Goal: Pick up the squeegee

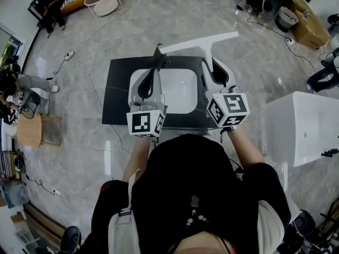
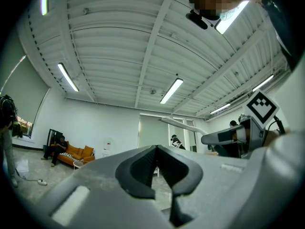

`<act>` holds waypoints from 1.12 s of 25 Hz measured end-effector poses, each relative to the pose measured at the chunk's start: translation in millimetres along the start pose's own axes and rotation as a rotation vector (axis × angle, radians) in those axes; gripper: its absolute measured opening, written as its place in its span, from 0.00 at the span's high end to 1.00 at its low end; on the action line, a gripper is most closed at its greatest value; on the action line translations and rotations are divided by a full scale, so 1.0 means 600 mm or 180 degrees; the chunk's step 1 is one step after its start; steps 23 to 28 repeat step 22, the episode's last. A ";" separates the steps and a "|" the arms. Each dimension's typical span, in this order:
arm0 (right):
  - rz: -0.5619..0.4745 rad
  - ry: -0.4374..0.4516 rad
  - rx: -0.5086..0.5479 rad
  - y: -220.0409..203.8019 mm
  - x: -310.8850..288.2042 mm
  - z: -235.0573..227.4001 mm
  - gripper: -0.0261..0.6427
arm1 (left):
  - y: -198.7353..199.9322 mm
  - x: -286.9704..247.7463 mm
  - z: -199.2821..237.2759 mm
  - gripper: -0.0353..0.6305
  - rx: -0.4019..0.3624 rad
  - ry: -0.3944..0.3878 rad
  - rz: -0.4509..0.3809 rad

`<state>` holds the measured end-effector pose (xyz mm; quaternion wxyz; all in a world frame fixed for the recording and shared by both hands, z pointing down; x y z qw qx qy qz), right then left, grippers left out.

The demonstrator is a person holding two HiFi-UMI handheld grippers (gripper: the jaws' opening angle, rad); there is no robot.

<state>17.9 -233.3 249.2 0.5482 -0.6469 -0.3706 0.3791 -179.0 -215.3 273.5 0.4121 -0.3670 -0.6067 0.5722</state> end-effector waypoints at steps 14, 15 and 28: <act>0.0015 0.0019 0.0009 -0.004 0.009 0.010 0.83 | -0.003 0.012 -0.005 0.94 0.0010 0.0003 0.0013; 0.0014 0.0017 0.0008 -0.005 0.011 0.011 0.83 | -0.003 0.012 -0.006 0.94 0.0003 -0.0006 0.0016; 0.0009 -0.0006 0.0001 -0.010 0.012 0.002 0.83 | -0.011 0.007 -0.011 0.94 -0.0030 -0.0058 0.0017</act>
Point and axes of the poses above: the fingertips, and each gripper's own axes: x backward along the fingers, z to its left, y out of its top, the point moved 5 cm from there along x, backward along the fingers, and after that the axes turned 6 degrees about z, right-handed, at the moved point
